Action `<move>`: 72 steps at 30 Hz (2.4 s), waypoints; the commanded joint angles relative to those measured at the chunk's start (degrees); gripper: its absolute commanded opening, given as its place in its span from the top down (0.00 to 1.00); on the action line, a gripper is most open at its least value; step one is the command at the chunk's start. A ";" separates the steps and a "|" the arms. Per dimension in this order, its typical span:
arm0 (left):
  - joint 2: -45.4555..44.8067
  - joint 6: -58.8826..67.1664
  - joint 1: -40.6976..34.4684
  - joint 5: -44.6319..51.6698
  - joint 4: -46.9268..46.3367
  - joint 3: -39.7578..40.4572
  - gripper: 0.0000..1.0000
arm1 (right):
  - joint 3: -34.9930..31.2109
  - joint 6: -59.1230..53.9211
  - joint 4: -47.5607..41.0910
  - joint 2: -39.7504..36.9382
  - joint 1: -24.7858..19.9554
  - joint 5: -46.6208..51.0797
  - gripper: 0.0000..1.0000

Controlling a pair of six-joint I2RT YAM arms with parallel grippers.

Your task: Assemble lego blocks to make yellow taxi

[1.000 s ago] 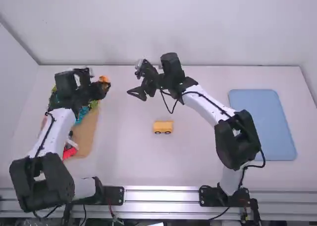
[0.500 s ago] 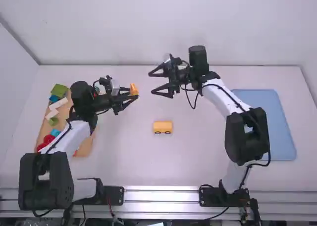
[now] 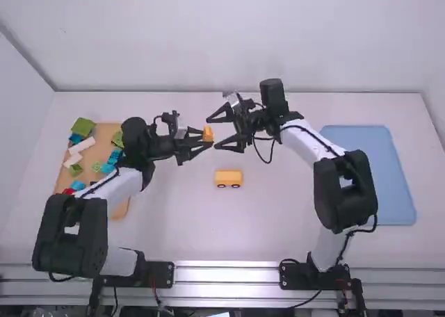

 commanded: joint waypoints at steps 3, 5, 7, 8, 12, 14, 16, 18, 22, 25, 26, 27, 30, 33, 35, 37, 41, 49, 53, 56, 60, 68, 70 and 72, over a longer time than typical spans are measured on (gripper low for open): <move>3.06 -1.92 -0.11 0.59 0.35 2.86 0.85 | -0.07 1.68 1.51 -7.08 1.33 6.16 0.09; 3.26 -1.88 -0.11 0.79 0.44 2.99 0.85 | -0.09 4.68 1.46 -8.66 1.22 11.37 0.09; 3.26 -1.86 -0.09 0.72 0.52 2.99 0.85 | -1.73 6.16 1.25 -11.47 1.57 17.11 0.08; 3.26 -1.84 -0.11 0.70 0.63 2.99 0.85 | -2.58 5.90 1.36 -12.11 1.79 18.03 0.07; 3.26 -1.86 -0.11 0.79 1.75 2.99 0.85 | -12.50 12.46 12.41 -16.04 3.02 24.72 0.07; 3.26 -1.86 -0.59 1.77 2.89 2.97 0.85 | -19.12 25.09 29.83 -16.22 3.52 28.72 0.02; 3.26 -1.86 -0.72 2.64 3.32 2.99 0.85 | -21.77 29.40 37.05 -15.91 3.54 30.21 0.02; 3.26 -1.55 -1.27 4.07 4.61 2.99 0.85 | -26.67 35.04 48.65 -15.61 2.47 30.29 0.02; 3.26 -1.46 -1.22 4.70 4.96 2.97 0.86 | -28.15 36.37 52.57 -15.12 1.14 24.46 0.04; 3.26 -1.25 -1.25 8.81 6.03 2.97 0.86 | -28.02 36.57 52.09 -15.12 1.38 22.64 0.08; 3.26 -1.22 -1.27 10.34 6.49 2.97 0.86 | -28.02 36.70 52.06 -15.12 1.33 22.21 0.09; 3.26 -1.20 -1.27 10.58 6.45 2.97 0.86 | -28.02 36.65 52.11 -15.12 1.05 21.31 0.11; 3.26 -1.22 -1.27 10.47 6.45 2.97 0.86 | -28.02 36.65 52.54 -15.12 0.87 18.69 0.13; 3.26 -1.22 -1.29 10.51 6.40 2.97 0.86 | -28.02 36.65 52.52 -15.15 1.53 18.49 0.19; 3.26 -1.22 -1.29 10.10 5.97 2.97 0.86 | -28.02 36.44 52.63 -15.15 2.78 18.49 0.22; 3.26 -1.25 -1.29 10.01 6.01 2.97 0.85 | -28.00 36.26 52.57 -15.15 3.52 18.78 0.26; 3.26 -1.25 -1.27 10.10 6.01 2.97 0.86 | -28.02 36.46 52.41 -15.15 3.72 19.30 0.45; 3.26 -1.27 -1.27 10.08 6.03 2.97 0.85 | -28.02 36.26 52.06 -15.15 3.21 19.10 0.64; 3.26 -1.27 -1.29 10.08 6.01 2.97 0.83 | -28.02 36.20 51.34 -15.15 3.17 19.17 0.72; 3.26 -1.25 -1.27 10.03 6.03 2.97 0.78 | -28.04 36.26 50.77 -15.15 3.15 20.35 0.76; 3.26 -1.25 -1.29 9.60 5.81 2.97 0.01 | -28.06 37.05 50.56 -15.15 3.15 23.78 0.79; 3.26 -2.01 -1.27 -21.22 -12.63 2.97 0.01 | -28.06 36.65 40.22 -18.62 1.25 43.21 0.86; 3.26 -4.11 -1.16 -30.99 -16.96 2.97 0.01 | -28.06 34.29 32.98 -20.85 1.64 51.12 0.86; 3.26 -7.17 -1.29 -41.29 -19.69 2.97 0.01 | -28.06 32.89 26.38 -23.21 2.82 60.67 0.87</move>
